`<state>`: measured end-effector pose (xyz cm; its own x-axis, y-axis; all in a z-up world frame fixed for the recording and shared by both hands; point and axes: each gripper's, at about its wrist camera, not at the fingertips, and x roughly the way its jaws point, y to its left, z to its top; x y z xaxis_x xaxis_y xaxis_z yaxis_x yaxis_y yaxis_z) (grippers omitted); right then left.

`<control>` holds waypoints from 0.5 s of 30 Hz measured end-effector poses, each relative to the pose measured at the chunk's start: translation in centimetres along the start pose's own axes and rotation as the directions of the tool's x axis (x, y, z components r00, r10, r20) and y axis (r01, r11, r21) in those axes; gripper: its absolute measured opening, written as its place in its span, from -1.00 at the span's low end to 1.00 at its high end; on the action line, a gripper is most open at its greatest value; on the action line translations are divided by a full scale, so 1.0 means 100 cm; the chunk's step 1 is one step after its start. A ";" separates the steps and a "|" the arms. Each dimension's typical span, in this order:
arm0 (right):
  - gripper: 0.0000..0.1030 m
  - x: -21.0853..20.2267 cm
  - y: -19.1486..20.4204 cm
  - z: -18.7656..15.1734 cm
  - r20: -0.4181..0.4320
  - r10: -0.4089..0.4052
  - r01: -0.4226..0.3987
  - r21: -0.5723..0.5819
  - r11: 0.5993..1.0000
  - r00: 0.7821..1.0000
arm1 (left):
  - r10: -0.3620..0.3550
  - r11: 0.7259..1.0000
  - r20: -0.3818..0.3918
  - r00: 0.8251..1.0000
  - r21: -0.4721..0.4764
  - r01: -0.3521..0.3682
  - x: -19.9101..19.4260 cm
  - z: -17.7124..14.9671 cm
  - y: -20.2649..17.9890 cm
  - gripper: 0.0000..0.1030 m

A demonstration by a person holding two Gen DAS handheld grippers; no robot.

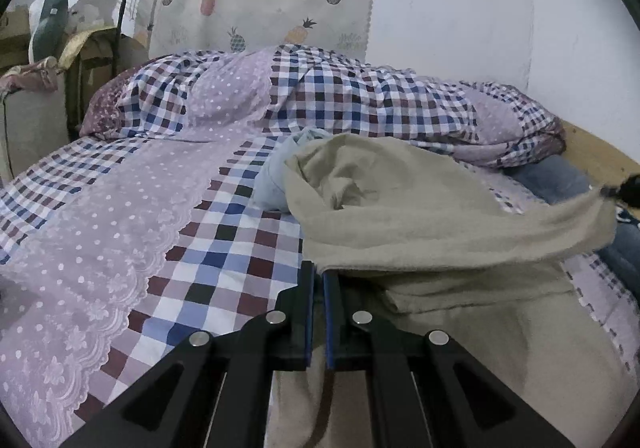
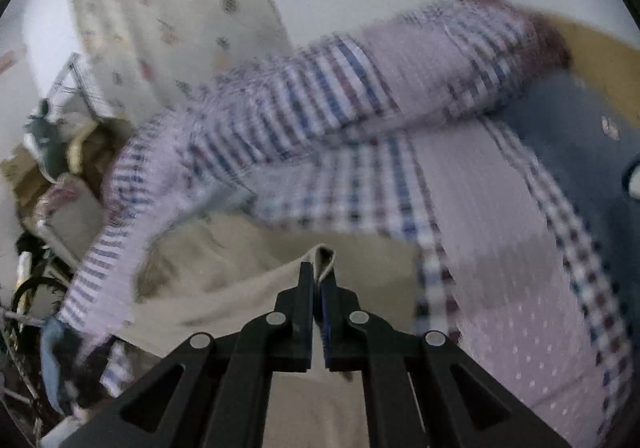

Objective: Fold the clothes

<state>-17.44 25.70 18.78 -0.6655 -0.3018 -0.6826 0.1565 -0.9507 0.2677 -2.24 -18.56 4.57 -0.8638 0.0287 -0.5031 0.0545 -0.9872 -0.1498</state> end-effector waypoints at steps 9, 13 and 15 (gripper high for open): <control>-0.97 0.074 -0.049 -0.033 -0.138 -0.037 0.042 0.030 0.999 0.990 | 0.011 1.000 -0.028 1.000 -0.002 -0.011 0.008 -0.007 -0.002 -0.94; -0.89 0.119 -0.057 -0.042 -0.252 -0.157 0.156 -0.025 0.988 0.955 | 0.004 1.000 -0.040 0.999 -0.002 -0.004 0.011 -0.008 -0.001 -0.94; -0.82 0.139 -0.061 -0.045 -0.298 -0.245 0.235 -0.069 0.969 0.923 | -0.002 1.000 -0.047 0.999 -0.014 0.001 0.012 -0.009 0.002 -0.94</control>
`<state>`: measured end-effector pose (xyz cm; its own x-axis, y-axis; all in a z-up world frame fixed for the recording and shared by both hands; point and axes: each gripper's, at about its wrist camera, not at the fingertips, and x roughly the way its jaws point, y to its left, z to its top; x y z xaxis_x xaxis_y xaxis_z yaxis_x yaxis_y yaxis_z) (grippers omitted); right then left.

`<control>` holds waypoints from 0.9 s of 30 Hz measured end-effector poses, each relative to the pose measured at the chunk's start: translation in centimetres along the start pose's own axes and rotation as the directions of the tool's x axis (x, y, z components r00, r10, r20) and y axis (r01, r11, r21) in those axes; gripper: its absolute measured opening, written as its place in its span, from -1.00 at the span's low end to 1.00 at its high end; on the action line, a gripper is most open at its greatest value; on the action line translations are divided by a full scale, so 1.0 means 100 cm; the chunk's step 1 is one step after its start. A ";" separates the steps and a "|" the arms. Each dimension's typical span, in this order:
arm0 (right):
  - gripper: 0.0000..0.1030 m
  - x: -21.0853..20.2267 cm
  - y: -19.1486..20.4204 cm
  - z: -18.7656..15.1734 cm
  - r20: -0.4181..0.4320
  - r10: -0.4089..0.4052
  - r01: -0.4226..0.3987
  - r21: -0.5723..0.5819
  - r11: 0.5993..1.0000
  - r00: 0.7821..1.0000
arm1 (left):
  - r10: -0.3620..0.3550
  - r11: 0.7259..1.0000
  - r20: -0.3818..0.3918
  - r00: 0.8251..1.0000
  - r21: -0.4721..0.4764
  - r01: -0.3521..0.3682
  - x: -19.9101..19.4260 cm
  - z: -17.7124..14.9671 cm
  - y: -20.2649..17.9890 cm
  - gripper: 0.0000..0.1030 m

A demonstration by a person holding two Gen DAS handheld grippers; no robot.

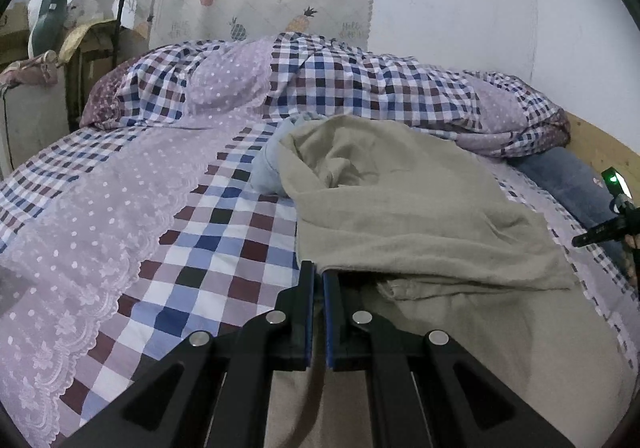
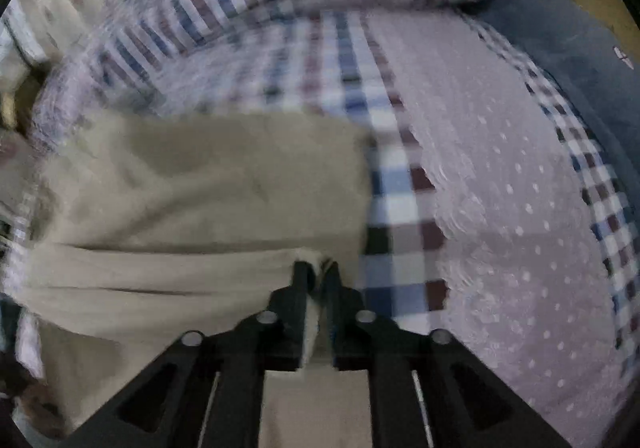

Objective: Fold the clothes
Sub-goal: 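Move the right gripper over the folded khaki shirt toward the left gripper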

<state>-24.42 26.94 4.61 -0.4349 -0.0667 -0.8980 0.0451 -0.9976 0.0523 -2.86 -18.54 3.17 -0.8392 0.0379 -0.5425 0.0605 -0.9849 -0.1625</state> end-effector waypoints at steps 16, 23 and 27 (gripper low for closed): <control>-0.09 -0.101 0.286 0.010 0.062 0.388 -0.304 -0.513 0.803 0.920 | -0.057 0.995 -0.013 0.998 -0.080 0.056 0.003 -0.004 0.009 -0.94; -0.09 -0.053 0.413 0.015 -0.059 0.361 -0.320 -0.608 0.727 0.931 | -0.099 0.988 -0.020 0.995 -0.123 0.096 0.005 -0.006 0.016 -0.94; -0.11 -0.019 0.451 0.024 -0.087 0.302 -0.290 -0.613 0.735 0.949 | -0.110 0.985 -0.023 0.994 -0.136 0.106 0.006 -0.006 0.018 -0.94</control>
<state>-23.67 -17.99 9.71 -0.3211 -0.3630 -0.8747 0.7105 -0.7030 0.0310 -2.95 -20.22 2.08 -0.8281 0.1497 -0.5402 0.0443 -0.9432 -0.3293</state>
